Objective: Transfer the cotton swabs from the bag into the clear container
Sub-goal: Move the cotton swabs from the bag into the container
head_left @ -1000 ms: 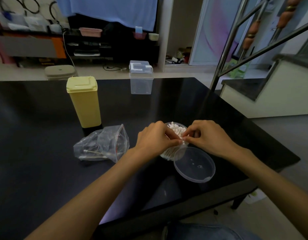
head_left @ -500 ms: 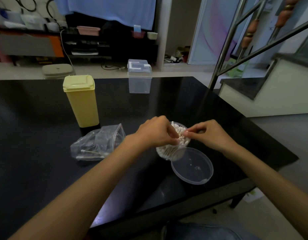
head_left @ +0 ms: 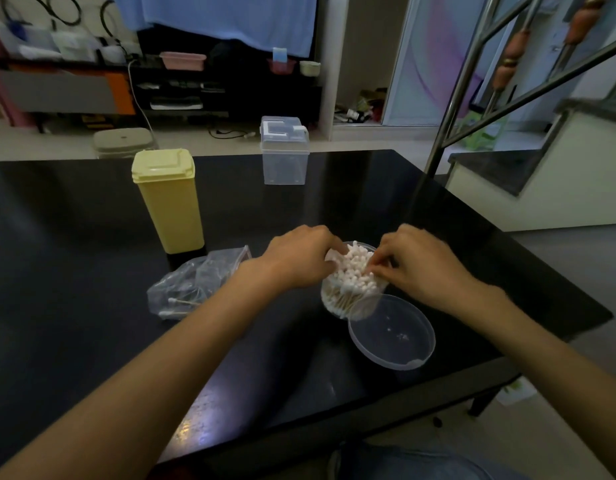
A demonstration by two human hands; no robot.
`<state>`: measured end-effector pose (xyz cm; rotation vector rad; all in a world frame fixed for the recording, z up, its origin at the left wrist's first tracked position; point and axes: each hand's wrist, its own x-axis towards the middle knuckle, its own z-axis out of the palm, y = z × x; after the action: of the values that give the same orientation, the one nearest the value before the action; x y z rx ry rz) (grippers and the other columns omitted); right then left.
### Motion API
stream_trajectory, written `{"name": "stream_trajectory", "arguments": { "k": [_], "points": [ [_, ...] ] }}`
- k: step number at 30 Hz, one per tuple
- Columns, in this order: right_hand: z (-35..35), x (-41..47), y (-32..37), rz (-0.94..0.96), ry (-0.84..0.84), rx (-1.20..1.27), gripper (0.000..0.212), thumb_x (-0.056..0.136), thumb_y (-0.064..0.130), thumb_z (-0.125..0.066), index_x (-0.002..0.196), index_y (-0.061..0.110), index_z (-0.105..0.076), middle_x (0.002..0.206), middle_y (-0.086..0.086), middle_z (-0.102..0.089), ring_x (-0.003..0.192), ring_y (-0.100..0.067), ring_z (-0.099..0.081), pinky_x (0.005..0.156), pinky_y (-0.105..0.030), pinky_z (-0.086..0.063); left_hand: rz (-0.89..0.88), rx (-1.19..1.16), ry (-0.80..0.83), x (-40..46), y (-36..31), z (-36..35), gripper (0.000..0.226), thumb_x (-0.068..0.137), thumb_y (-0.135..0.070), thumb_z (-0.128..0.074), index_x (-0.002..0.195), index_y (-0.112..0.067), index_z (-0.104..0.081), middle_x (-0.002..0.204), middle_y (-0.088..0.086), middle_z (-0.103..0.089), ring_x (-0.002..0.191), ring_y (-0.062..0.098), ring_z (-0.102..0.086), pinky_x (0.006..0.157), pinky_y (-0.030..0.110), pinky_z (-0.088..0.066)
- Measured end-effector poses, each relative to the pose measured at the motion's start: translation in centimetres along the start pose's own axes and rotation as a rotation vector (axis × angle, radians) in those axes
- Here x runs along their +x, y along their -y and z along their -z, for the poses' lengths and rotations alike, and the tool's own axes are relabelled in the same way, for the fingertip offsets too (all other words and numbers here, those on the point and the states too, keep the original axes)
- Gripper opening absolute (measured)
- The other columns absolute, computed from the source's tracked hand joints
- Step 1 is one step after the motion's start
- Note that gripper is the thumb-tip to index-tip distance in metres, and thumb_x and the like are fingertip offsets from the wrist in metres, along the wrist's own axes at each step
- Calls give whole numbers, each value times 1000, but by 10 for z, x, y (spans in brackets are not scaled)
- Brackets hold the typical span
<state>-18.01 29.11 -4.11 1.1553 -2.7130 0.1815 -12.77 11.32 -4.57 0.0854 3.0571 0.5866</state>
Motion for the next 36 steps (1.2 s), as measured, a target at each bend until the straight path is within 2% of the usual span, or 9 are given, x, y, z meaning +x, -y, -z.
{"name": "stream_trajectory", "arguments": {
  "k": [4,7,10,13,15,21,27,32,36],
  "points": [
    [-7,5,-4,-164,160,337,16,85,28,-65,94,19,-74,72,10,-62,68,-9,-60,61,-15,-41,0,-100,-93,-2,3,-9,33,93,-22,-53,125,-30,-55,139,-6,-42,126,16,-42,99,42,-42],
    [3,2,-14,-249,175,538,19,88,32,-59,92,20,-72,82,1,-70,71,-10,-64,66,-19,-49,5,-222,-98,-6,2,-14,31,93,-23,-53,123,-31,-55,136,-7,-47,124,16,-46,100,43,-43],
    [3,-2,-18,-234,13,467,19,86,30,-62,101,22,-69,91,7,-68,83,-2,-62,72,-16,-49,17,-312,-210,-11,-5,-21,24,90,-34,-58,113,-37,-62,124,-12,-57,114,10,-53,92,40,-47],
    [-8,0,-13,-234,42,446,23,83,28,-67,106,22,-69,92,4,-68,84,-5,-63,74,-21,-51,48,-239,-387,-14,-20,-24,30,78,-59,-63,97,-37,-71,104,-13,-67,97,6,-59,72,30,-50],
    [-17,3,-14,-238,49,443,22,82,25,-69,103,19,-71,90,1,-68,83,-9,-64,76,-26,-54,95,-156,-341,-13,-28,-25,30,78,-59,-63,95,-37,-73,98,-9,-70,91,10,-62,65,28,-45],
    [-18,0,-18,-149,-129,464,19,80,23,-71,99,25,-70,85,6,-61,71,-6,-57,64,-18,-45,189,-218,-281,-6,-33,-33,20,82,-45,-65,92,-31,-74,89,-5,-70,84,15,-64,68,32,-49],
    [-17,-4,-16,-5,-145,76,19,82,35,-68,99,26,-71,88,10,-57,66,-3,-49,63,-24,-48,299,-258,-313,2,-33,-33,23,69,-43,-74,77,-22,-70,80,-3,-68,79,17,-64,69,32,-50],
    [-13,-3,-15,48,-184,11,20,81,33,-68,99,24,-70,88,5,-63,61,-3,-48,57,-19,-44,225,-352,-304,-5,-30,-32,20,76,-48,-70,84,-30,-63,88,-11,-66,85,8,-62,67,26,-45],
    [-9,-11,-11,99,-185,-9,16,83,33,-66,94,24,-74,93,6,-65,58,-3,-50,52,-22,-48,164,-403,-388,-39,-6,-17,14,83,-48,-62,89,-36,-65,79,-19,-64,79,-1,-61,69,25,-49]
  ]
}}
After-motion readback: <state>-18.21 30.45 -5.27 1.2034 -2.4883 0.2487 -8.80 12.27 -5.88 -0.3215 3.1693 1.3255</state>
